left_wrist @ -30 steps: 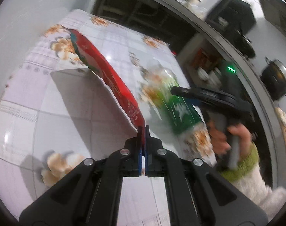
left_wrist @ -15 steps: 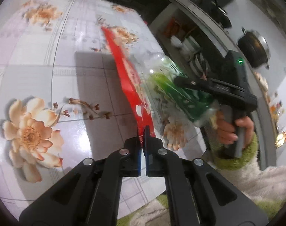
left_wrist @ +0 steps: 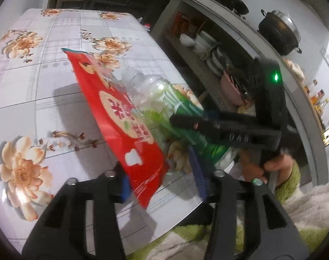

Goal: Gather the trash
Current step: 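Lift the red bag with the left tool while the right tool lifts the bottle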

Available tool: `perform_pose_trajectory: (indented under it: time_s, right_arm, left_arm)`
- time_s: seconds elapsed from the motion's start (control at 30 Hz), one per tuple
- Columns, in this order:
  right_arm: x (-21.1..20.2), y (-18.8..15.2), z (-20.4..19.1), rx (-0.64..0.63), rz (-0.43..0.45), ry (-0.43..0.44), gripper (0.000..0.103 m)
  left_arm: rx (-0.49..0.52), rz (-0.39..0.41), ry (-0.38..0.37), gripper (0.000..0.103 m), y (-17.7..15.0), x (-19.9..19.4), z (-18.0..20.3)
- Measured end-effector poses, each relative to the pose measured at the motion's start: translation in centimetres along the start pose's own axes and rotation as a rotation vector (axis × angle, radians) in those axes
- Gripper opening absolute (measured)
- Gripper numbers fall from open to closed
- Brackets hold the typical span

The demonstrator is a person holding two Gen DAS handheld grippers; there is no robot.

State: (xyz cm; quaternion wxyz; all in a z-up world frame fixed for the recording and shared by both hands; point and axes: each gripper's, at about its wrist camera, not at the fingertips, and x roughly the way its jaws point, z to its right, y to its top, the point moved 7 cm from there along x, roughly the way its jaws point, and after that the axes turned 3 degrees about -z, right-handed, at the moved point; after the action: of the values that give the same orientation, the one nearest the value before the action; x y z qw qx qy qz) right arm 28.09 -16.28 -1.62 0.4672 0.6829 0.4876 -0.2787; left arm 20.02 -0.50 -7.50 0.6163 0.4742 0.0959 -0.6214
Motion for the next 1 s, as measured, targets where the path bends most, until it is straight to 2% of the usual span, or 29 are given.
perform_pose_trajectory:
  time_s: [0.37,0.43,0.47,0.5,0.57,0.8,0.9,1.0]
  right_arm:
    - [0.3,-0.5,0.4,0.007,-0.008,0.02,0.055]
    - [0.3,-0.5,0.5,0.012,-0.006,0.026,0.055]
    - [0.2,-0.4,0.6,0.013,-0.005,0.025,0.055]
    - [0.2,-0.4,0.6,0.013,-0.003,0.023,0.055]
    - [0.0,-0.3,0.8,0.018,0.003,0.022,0.055]
    - [-2.4,0.7,2.1,0.067,0.074,0.049,0.055]
    - [-3.2,1.2,1.6,0.065,0.103,0.118,0.055]
    - [-2.5,1.2,0.7,0.041,0.086,0.143,0.055]
  left_arm:
    - [-0.103,0.026,-0.013,0.048,2.7,1.3,-2.3]
    - [-0.131,0.022,0.002,0.036,3.0,1.6,-3.0]
    - [-0.138,0.018,0.007,0.021,3.1,1.7,-3.2]
    - [-0.144,0.009,0.017,0.012,3.1,2.0,-3.4]
    - [-0.145,0.002,0.034,0.004,3.0,2.2,-3.7]
    - [-0.119,-0.04,0.085,0.003,1.3,2.6,-2.7]
    - [-0.119,-0.068,0.066,0.003,0.4,3.1,-2.0]
    - [-0.128,-0.09,0.043,0.003,-0.2,3.9,-1.7]
